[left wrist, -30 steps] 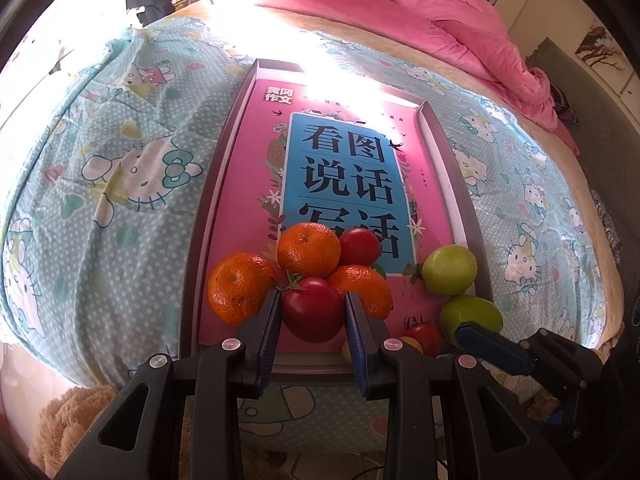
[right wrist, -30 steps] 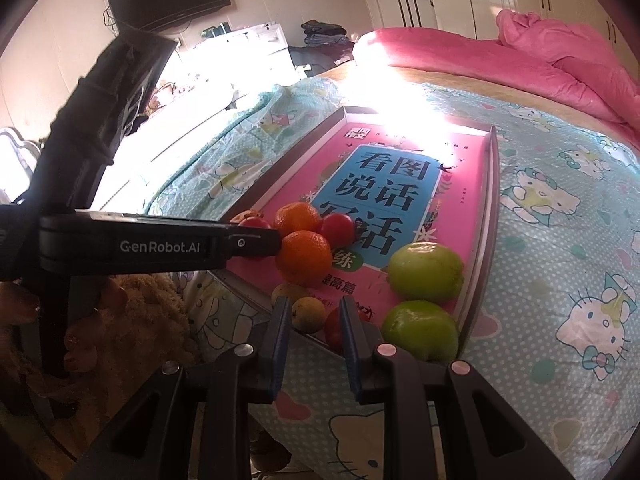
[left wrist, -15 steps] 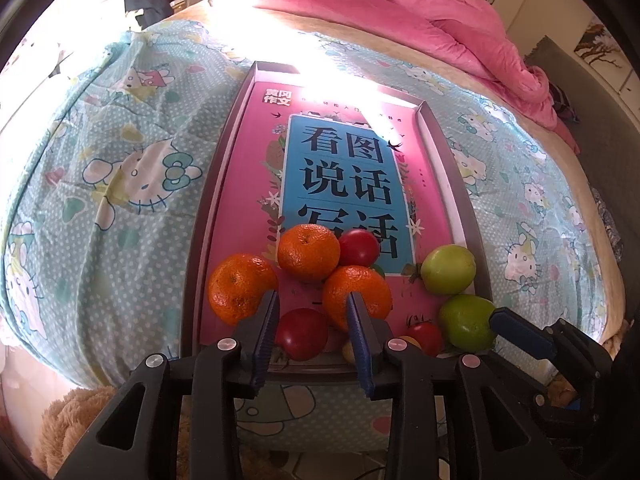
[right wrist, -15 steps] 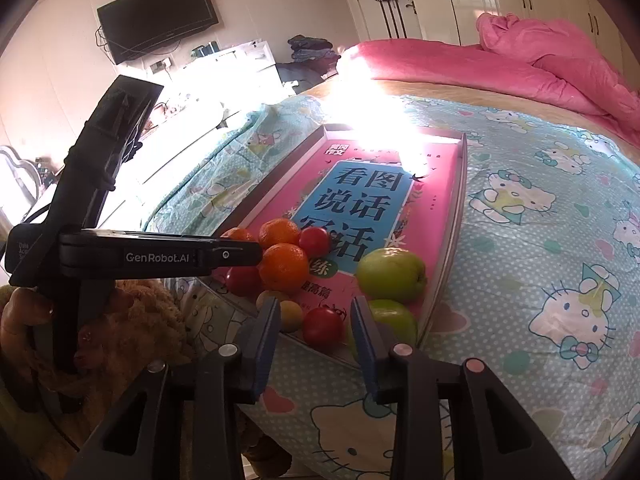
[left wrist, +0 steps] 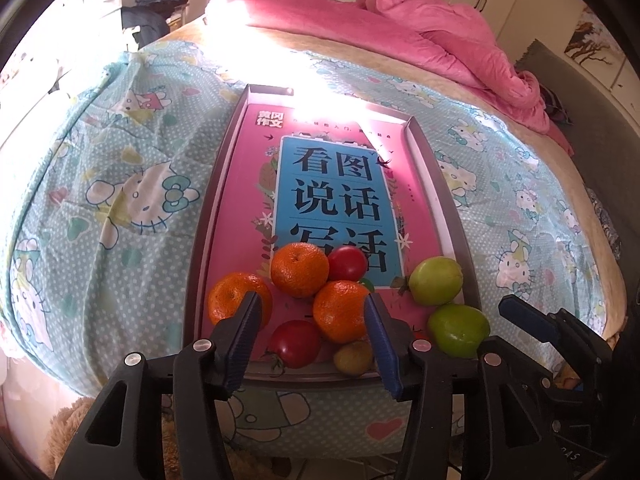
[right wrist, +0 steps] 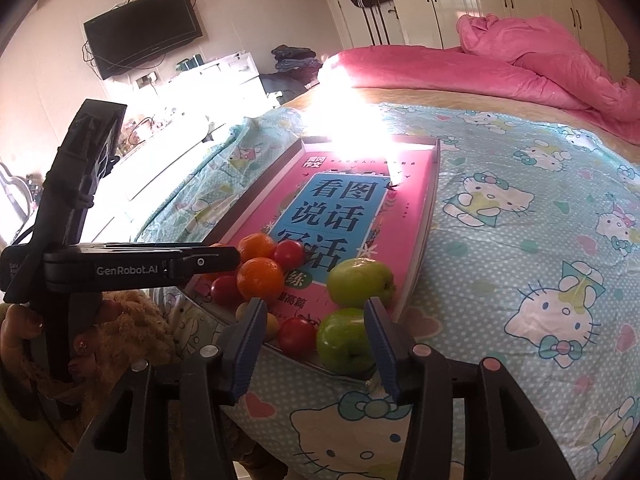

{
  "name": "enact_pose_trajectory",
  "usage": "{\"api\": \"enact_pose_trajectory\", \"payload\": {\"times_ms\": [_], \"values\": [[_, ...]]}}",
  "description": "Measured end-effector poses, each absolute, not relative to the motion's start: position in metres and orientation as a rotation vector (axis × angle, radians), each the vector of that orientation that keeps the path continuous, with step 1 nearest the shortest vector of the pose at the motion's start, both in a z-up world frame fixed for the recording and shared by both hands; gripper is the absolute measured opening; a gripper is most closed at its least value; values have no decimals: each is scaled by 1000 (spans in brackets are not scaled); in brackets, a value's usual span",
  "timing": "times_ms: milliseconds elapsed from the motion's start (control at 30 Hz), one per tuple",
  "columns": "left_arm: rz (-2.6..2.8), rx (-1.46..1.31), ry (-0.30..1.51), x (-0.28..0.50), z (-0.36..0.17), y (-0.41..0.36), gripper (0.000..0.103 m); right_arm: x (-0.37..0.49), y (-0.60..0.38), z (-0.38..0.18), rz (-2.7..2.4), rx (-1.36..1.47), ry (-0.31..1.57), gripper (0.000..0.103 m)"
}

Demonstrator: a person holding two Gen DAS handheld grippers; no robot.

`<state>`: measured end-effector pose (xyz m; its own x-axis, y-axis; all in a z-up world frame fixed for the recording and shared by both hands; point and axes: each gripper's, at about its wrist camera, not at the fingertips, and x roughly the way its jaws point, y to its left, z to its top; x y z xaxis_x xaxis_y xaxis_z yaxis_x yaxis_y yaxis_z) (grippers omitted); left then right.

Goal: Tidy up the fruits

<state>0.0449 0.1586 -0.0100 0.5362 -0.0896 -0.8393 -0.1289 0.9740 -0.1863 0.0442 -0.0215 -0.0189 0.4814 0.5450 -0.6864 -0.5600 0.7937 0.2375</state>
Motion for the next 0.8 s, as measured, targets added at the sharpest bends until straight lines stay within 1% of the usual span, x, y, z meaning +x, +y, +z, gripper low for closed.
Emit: {"api": "enact_pose_trajectory", "payload": {"times_ms": [100,233,400,500,567,600,667,733,800], "values": [[19,-247,989,43,-6,157,63,44,-25,-16,654,-22,810,52],[13,-255,967,39,0,153,65,45,-30,-12,638,-19,796,60],[15,-230,953,34,6,141,70,42,-37,-5,614,-40,764,63],[22,-219,944,30,10,134,75,39,-41,2,601,-53,734,70],[32,-216,940,27,13,132,75,35,-45,8,599,-56,713,78],[39,-216,937,24,15,130,75,33,-47,10,602,-55,705,81],[45,-221,937,18,17,126,75,28,-53,16,597,-52,685,92],[50,-230,940,12,16,122,75,23,-57,20,595,-51,674,99],[54,-232,951,5,15,117,75,19,-62,23,592,-54,670,99]]}}
